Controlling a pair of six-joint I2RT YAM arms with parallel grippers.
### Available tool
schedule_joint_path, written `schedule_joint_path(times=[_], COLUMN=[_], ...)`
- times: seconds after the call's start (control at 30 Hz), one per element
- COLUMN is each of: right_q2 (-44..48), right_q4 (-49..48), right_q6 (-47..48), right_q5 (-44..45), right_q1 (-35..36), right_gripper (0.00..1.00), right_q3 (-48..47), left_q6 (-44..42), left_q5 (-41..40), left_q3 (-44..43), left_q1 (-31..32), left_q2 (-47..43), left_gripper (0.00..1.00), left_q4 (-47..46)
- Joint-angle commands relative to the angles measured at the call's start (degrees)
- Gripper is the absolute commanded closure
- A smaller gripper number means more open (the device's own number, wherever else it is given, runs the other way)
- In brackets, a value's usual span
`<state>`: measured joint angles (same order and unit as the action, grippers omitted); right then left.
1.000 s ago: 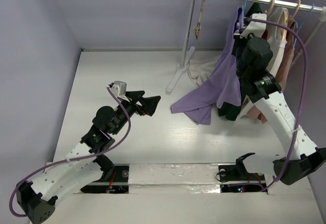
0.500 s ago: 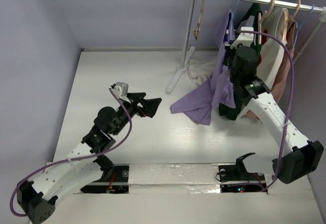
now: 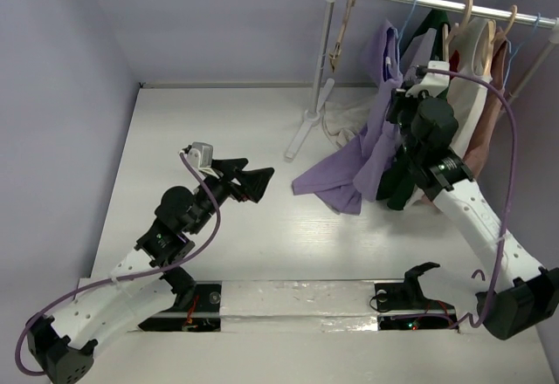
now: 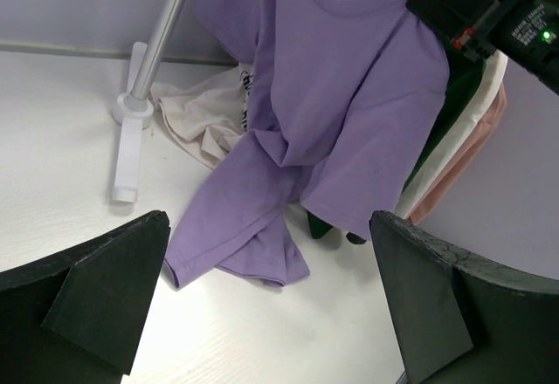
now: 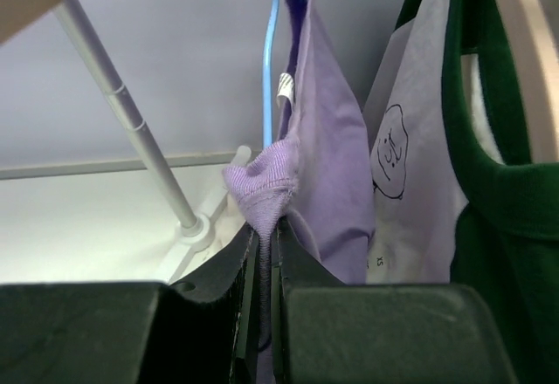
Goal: Place the t-shirt on the hanger
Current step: Place the hanger at the clothesline, then reset both arms
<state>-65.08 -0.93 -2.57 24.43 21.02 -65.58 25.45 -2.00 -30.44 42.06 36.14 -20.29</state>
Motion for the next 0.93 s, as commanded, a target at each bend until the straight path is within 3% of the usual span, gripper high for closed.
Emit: schedule_joint_path(times=[0.0, 0.17, 0.2, 0.3, 0.33, 0.5, 0.63, 0.77, 0.9], right_q2=[6.09, 4.44, 3.91, 3.2, 3.38, 7.76, 16.27, 22.43, 30.7], right_q4=[-5.41, 0.66, 1.36, 5.06, 5.67, 10.06, 14.62, 17.98, 15.18], right_q6=[-1.47, -2.26, -3.05, -4.55, -4.81, -5.69, -7.53, -12.97, -18.08], right_q5=[-2.72, -2.72, -2.54, -0.44, 1.14, 2.29, -1.48, -13.65, -26.16], right_q1=[-0.36, -0.36, -0.36, -0.36, -0.36, -0.36, -0.36, -0.36, -0.36], right_gripper=[1.0, 0.97, 0.67, 0.12, 0.02, 0.0, 0.0, 0.0, 0.0], right_q3=[0.81, -2.53, -2.71, -2.45, -2.36, -4.11, -2.89, 2.36, 10.2], left_q6=[0.3, 0.12, 0.21, 0.65, 0.83, 1.97, 1.8, 0.39, 0.04], left_q5=[-0.46, -1.16, -1.43, -2.74, -3.79, -5.73, -7.14, -10.12, -13.03], left_q3=[0.82, 0.64, 0.55, 0.2, -0.06, -2.96, -6.38, -9.11, -11.66], left_q1=[0.39, 0.39, 0.39, 0.39, 0.39, 0.39, 0.39, 0.39, 0.39], left_q2=[-1.51, -0.55, -0.2, -0.54, -0.72, -2.21, -4.23, -6.52, -7.66], left_gripper=[0.01, 0.01, 0.01, 0.01, 0.01, 0.01, 0.01, 0.01, 0.01], left_q4=[-2.29, -1.94, -1.86, -1.15, -0.8, 1.66, 4.47, 8.15, 12.37])
